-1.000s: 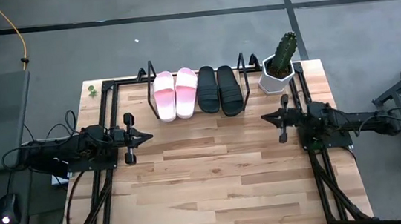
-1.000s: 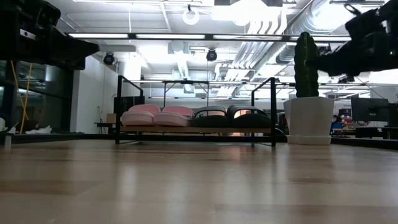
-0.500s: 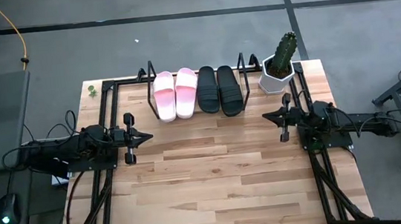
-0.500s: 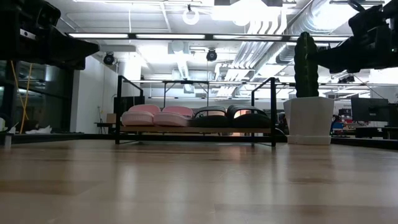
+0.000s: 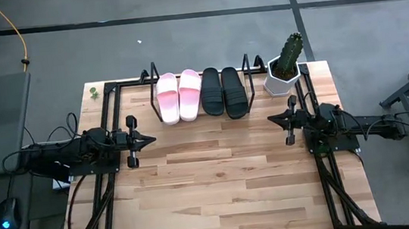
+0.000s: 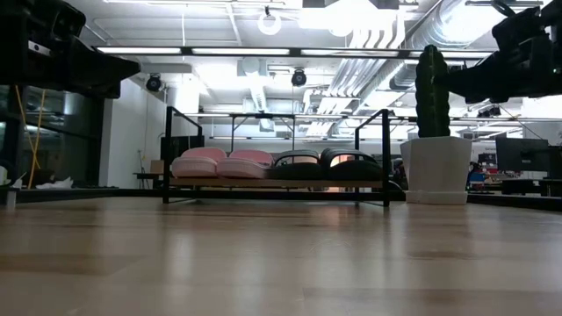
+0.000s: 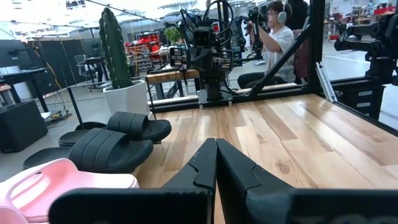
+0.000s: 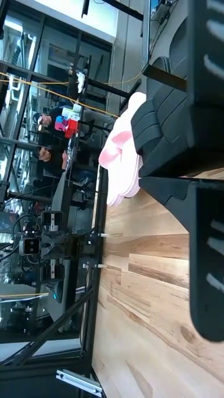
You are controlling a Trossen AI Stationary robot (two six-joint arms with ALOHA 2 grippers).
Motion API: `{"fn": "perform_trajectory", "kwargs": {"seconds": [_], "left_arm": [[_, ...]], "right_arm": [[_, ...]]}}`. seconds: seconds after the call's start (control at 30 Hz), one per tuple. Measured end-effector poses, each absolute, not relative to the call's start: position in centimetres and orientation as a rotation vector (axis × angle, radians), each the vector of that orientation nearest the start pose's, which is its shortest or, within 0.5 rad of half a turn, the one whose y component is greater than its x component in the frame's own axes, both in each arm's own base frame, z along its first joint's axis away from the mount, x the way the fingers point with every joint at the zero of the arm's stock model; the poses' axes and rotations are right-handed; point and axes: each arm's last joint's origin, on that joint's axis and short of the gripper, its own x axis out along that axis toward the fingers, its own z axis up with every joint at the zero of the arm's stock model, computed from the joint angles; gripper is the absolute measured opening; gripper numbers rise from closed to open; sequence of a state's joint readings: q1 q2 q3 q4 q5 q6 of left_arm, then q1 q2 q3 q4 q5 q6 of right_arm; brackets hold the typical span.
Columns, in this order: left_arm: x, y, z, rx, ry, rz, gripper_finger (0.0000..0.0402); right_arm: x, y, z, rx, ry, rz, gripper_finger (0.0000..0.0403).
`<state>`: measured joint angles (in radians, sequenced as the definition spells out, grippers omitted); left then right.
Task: Pick and place slides into the shelf
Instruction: Return to Home Position
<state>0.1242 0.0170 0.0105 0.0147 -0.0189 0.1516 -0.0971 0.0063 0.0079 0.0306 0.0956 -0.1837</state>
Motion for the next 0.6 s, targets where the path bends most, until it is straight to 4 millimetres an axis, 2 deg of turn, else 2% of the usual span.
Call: {"fn": "perform_trajectory", "kwargs": {"seconds": [0.6], "left_arm": [[9.73,1.27,16.72,0.152,0.003,0.144,0.0001]], "right_arm": [[9.67,-1.23,16.88,-0.183,-0.016,-0.198,0.0]]}}
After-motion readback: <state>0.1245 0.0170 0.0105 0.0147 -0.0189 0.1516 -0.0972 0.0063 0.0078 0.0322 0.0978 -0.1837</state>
